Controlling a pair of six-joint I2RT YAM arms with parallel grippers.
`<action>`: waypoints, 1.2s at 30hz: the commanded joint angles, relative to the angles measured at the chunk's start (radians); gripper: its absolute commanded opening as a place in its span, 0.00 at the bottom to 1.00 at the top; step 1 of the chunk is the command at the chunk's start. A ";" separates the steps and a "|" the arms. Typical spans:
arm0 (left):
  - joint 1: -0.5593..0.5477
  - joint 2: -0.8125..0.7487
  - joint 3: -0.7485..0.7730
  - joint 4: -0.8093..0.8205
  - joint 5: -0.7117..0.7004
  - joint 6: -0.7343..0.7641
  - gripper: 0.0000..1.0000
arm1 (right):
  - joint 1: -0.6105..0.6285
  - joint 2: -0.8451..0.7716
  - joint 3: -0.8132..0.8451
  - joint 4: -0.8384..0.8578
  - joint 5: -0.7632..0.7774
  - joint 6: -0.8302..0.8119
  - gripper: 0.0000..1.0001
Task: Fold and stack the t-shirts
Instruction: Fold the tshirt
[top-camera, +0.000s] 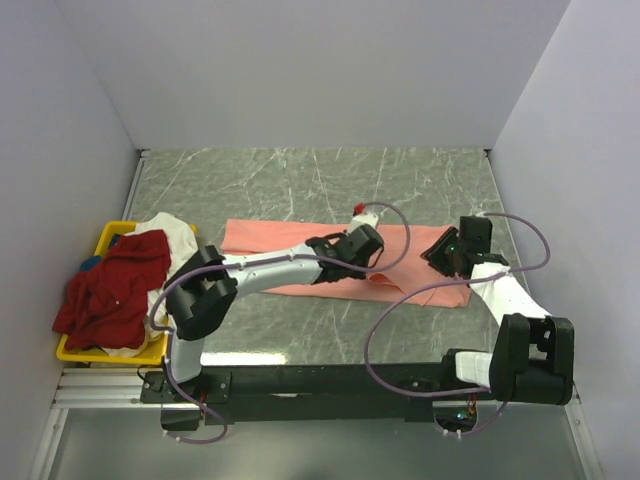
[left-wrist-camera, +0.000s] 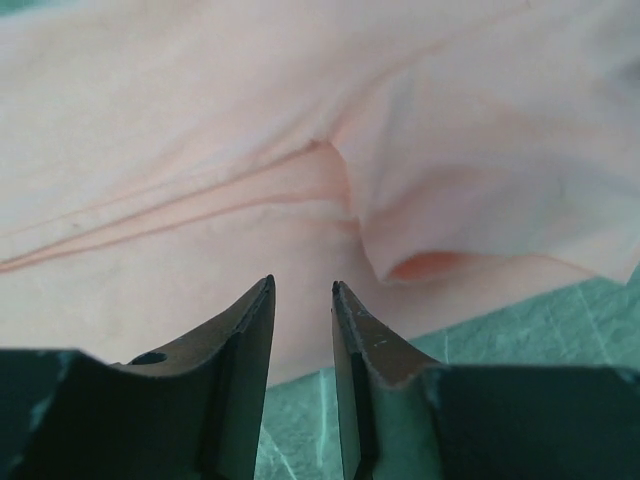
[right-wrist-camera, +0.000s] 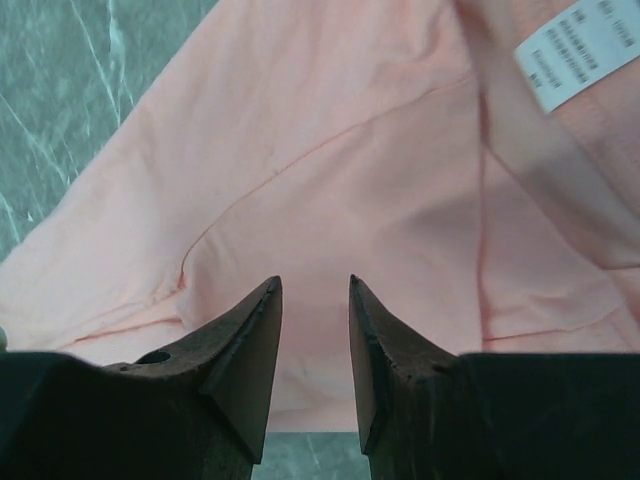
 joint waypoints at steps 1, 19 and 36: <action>0.066 -0.062 -0.024 0.036 0.051 -0.054 0.35 | 0.085 -0.022 -0.004 -0.003 0.055 0.037 0.40; 0.281 -0.207 -0.323 0.099 0.183 -0.160 0.31 | 0.170 -0.028 -0.118 -0.076 0.045 0.047 0.38; 0.372 -0.227 -0.448 0.105 0.180 -0.183 0.31 | 0.170 0.156 0.087 -0.191 0.173 0.038 0.38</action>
